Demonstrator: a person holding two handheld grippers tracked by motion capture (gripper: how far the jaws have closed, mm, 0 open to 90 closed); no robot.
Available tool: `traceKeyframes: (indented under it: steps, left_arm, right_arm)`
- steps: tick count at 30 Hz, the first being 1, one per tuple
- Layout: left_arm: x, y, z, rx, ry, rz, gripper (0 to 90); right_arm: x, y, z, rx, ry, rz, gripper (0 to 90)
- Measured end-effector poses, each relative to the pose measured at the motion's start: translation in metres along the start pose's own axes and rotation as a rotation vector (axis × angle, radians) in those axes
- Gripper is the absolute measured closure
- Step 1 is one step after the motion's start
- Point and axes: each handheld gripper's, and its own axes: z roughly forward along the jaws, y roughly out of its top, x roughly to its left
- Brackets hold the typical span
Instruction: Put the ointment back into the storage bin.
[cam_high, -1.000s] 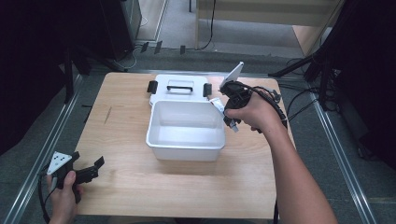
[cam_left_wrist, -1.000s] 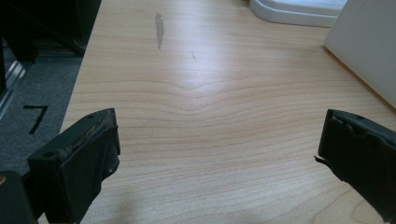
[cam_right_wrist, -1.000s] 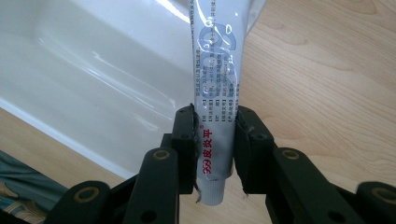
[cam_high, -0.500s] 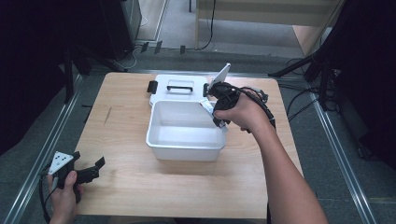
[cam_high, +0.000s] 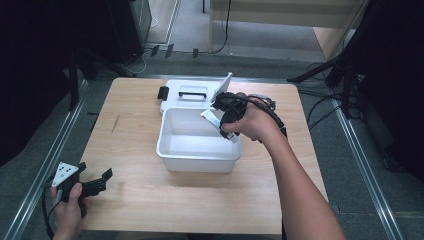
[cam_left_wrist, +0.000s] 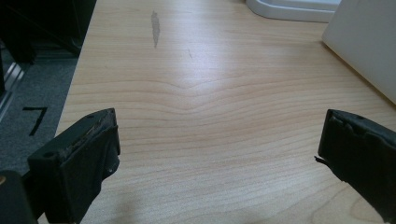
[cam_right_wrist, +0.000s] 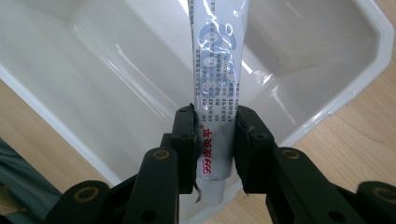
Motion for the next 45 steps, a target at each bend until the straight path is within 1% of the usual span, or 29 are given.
traceKeyframes:
  steps: [1, 6, 14, 19, 30, 33, 38, 39, 44, 45]
  left_arm:
    - [0.0, 0.0, 0.0, 0.0, 0.0, -0.001, 0.0]
    - [0.0, 0.0, 0.0, -0.003, -0.002, -0.001, 0.0]
    - [0.0, 0.0, 0.0, -0.001, -0.004, 0.0, 0.0]
    - [0.0, 0.0, 0.0, -0.002, -0.004, 0.0, 0.0]
    - [0.0, 0.0, 0.0, 0.0, -0.007, 0.0, 0.0]
    - [0.0, 0.0, 0.0, 0.0, -0.006, 0.001, 0.0]
    - [0.0, 0.0, 0.0, 0.001, -0.006, 0.001, 0.0]
    - [0.0, 0.0, 0.0, 0.001, -0.007, 0.001, 0.0]
    - [0.0, 0.0, 0.0, 0.0, -0.007, 0.002, 0.0]
    - [0.0, 0.0, 0.0, 0.0, -0.007, 0.001, 0.0]
  right_arm:
    - [0.001, 0.0, 0.001, 0.005, -0.008, -0.016, 72.4]
    - [0.002, 0.0, 0.009, 0.014, -0.01, -0.072, 72.4]
    - [0.003, -0.001, 0.021, 0.018, -0.005, -0.127, 72.3]
    - [0.002, -0.002, 0.028, 0.025, -0.006, -0.14, 72.3]
    - [0.004, -0.003, 0.046, 0.05, 0.007, -0.144, 72.3]
    - [0.005, -0.003, 0.051, 0.061, 0.003, -0.152, 72.3]
    - [0.005, -0.003, 0.057, 0.068, 0.005, -0.143, 72.3]
    - [0.005, -0.003, 0.059, 0.078, 0.003, -0.146, 72.3]
    - [0.007, -0.002, 0.061, 0.084, -0.002, -0.151, 72.3]
    - [0.008, -0.002, 0.062, 0.089, -0.011, -0.165, 72.3]
